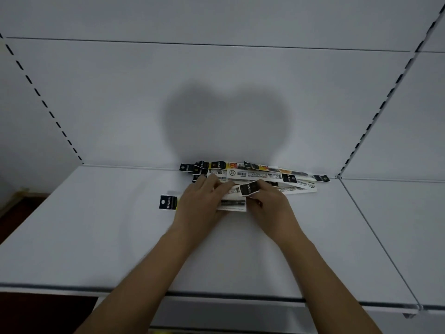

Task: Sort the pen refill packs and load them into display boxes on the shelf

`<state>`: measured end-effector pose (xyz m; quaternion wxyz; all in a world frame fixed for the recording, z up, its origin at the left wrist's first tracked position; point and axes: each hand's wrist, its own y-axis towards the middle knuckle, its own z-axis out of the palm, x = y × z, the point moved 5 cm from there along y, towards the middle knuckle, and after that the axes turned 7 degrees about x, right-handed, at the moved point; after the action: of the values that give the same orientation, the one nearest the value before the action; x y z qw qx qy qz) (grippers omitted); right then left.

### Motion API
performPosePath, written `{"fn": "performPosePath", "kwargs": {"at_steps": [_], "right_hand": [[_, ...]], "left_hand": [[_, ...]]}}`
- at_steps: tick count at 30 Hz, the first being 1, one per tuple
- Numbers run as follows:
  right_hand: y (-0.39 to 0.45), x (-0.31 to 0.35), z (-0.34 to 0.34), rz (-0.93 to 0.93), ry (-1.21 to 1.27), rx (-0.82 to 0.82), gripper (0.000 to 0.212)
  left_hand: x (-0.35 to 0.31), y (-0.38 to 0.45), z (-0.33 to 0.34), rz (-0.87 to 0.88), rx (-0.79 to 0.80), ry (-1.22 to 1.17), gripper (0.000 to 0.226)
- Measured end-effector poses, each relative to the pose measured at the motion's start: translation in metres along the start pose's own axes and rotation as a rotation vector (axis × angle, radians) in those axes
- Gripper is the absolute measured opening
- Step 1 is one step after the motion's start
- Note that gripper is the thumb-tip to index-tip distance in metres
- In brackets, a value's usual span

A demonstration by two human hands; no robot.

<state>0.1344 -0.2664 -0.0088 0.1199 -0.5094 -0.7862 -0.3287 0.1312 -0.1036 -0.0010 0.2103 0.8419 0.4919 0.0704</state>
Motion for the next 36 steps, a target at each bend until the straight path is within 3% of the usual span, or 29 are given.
{"fn": "performPosePath", "kwargs": {"at_steps": [4, 8, 13, 16, 20, 22, 24, 27, 29, 30, 33, 36], "right_hand": [[-0.008, -0.01, -0.011, 0.088, 0.187, 0.024, 0.009], [-0.015, -0.037, -0.016, 0.214, -0.124, -0.013, 0.024], [-0.016, -0.009, -0.005, -0.009, -0.01, 0.12, 0.034], [-0.014, -0.017, -0.013, 0.037, -0.111, -0.021, 0.039], [-0.017, -0.035, -0.012, 0.103, -0.196, -0.018, 0.023], [-0.015, -0.029, -0.008, 0.062, -0.191, 0.007, 0.014], [-0.014, -0.015, -0.003, -0.022, -0.16, 0.044, 0.008], [-0.011, 0.0, 0.005, -0.109, 0.023, 0.124, 0.012], [-0.008, 0.001, 0.001, -0.05, 0.216, 0.1, 0.014], [-0.005, -0.001, -0.007, -0.004, 0.244, 0.009, 0.016], [0.006, -0.022, -0.03, 0.167, 0.094, -0.272, 0.029], [0.024, -0.039, -0.021, 0.321, -0.115, -0.133, 0.046]], "left_hand": [[0.003, -0.002, 0.009, 0.008, -0.003, 0.107, 0.036], [0.009, -0.004, 0.008, -0.06, 0.001, 0.084, 0.047], [0.011, -0.003, 0.009, -0.078, 0.035, 0.02, 0.05], [0.011, -0.003, 0.01, -0.081, 0.062, -0.039, 0.048], [0.014, -0.005, 0.01, -0.106, 0.085, -0.079, 0.044], [0.011, -0.005, 0.007, -0.092, 0.083, -0.102, 0.039], [0.004, -0.005, 0.007, -0.042, 0.095, -0.099, 0.049], [-0.001, -0.004, 0.01, 0.01, 0.089, -0.063, 0.041], [-0.001, -0.004, 0.012, 0.007, 0.073, -0.028, 0.039], [0.0, -0.003, 0.011, -0.007, 0.062, -0.013, 0.042], [0.005, -0.004, 0.008, -0.078, 0.041, -0.02, 0.051], [0.009, -0.005, 0.006, -0.14, 0.041, -0.019, 0.048]]}}
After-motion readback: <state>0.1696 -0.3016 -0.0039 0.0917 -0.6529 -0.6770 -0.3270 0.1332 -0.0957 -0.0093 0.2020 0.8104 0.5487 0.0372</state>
